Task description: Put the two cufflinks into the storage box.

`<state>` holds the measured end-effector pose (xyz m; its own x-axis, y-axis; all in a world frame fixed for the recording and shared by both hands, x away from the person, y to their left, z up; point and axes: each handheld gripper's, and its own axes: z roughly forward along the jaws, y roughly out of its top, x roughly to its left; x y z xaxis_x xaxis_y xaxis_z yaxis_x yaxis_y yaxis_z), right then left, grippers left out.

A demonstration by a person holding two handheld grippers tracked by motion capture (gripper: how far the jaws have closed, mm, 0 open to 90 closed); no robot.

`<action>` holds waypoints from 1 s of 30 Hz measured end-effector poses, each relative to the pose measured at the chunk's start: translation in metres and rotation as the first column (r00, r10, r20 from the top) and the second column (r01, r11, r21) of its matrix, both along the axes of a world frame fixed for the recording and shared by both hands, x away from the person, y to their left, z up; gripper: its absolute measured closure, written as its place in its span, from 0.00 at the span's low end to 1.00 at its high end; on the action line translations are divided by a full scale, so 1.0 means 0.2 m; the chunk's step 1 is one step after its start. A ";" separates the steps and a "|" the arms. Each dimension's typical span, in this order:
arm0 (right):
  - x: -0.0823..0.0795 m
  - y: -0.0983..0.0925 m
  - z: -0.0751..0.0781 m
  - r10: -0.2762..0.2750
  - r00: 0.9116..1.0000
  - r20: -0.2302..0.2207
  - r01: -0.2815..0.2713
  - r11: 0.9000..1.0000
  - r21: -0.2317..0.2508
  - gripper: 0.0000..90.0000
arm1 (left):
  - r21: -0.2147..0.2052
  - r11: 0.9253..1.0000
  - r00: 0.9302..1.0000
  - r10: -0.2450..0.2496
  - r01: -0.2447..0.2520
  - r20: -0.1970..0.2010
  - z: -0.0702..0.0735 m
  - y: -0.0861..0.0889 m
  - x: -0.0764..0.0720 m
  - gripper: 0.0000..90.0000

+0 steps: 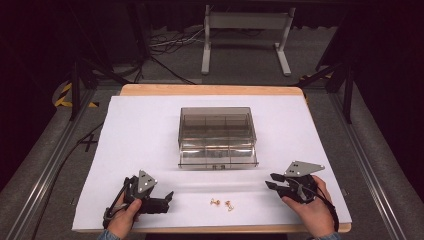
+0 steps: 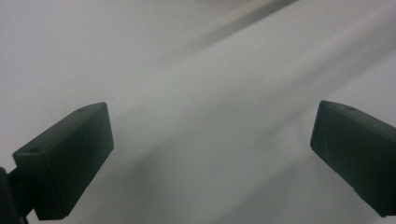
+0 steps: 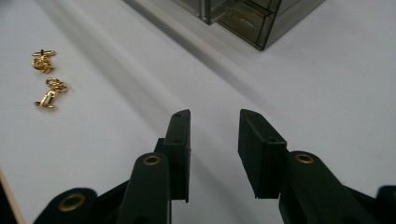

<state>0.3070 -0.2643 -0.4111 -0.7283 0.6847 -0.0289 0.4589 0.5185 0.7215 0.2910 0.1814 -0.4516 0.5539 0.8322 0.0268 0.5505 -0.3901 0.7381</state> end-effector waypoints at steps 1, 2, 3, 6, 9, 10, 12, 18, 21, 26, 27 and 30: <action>-0.01 0.00 0.01 0.007 1.000 0.002 -0.007 1.000 -0.007 0.72 | -0.009 1.000 1.000 0.004 -0.004 0.003 0.01 0.00 -0.01 0.00; -0.01 0.00 0.01 0.007 1.000 0.002 -0.007 1.000 -0.007 0.72 | -0.009 1.000 1.000 0.004 -0.004 0.003 0.01 0.00 -0.01 0.00; -0.01 0.01 0.01 0.014 1.000 -0.002 -0.014 1.000 -0.008 0.72 | -0.018 1.000 1.000 0.001 -0.001 -0.002 0.02 0.01 -0.01 0.00; -0.03 0.03 0.04 0.037 0.999 -0.027 -0.037 0.999 0.000 0.73 | -0.053 0.999 1.000 0.003 -0.003 -0.008 0.03 0.03 -0.01 0.00; -0.04 0.05 0.08 0.036 0.998 -0.043 -0.037 0.999 -0.011 0.71 | -0.048 0.999 1.000 0.017 -0.017 -0.003 0.04 0.04 -0.01 0.00; -0.05 0.06 0.09 0.041 0.998 -0.042 -0.042 0.999 -0.013 0.70 | -0.052 0.998 1.000 0.021 -0.020 0.002 0.03 0.03 -0.01 0.00; -0.05 0.07 0.11 0.045 0.998 -0.054 -0.046 0.999 -0.018 0.69 | -0.054 0.998 1.000 0.023 -0.023 0.009 0.04 0.03 -0.01 0.00; -0.07 0.15 0.19 0.089 0.993 -0.078 -0.092 0.995 -0.047 0.68 | -0.067 0.998 0.998 0.012 -0.007 0.069 0.05 0.03 -0.03 0.00; -0.08 0.21 0.22 0.110 0.991 -0.082 -0.115 0.991 -0.062 0.68 | -0.068 0.998 0.997 0.001 0.004 0.079 0.05 0.03 -0.04 0.00; -0.09 0.29 0.25 0.142 0.985 -0.094 -0.150 0.986 -0.074 0.67 | -0.066 0.998 0.997 -0.002 0.007 0.081 0.05 0.02 -0.04 0.00; -0.09 0.31 0.26 0.154 0.983 -0.095 -0.162 0.984 -0.073 0.67 | -0.063 0.998 0.996 0.000 0.006 0.085 0.05 0.02 -0.04 0.00; -0.10 0.35 0.29 0.167 0.981 -0.099 -0.173 0.983 -0.065 0.66 | -0.059 0.998 0.996 -0.003 0.009 0.089 0.05 0.02 -0.04 0.00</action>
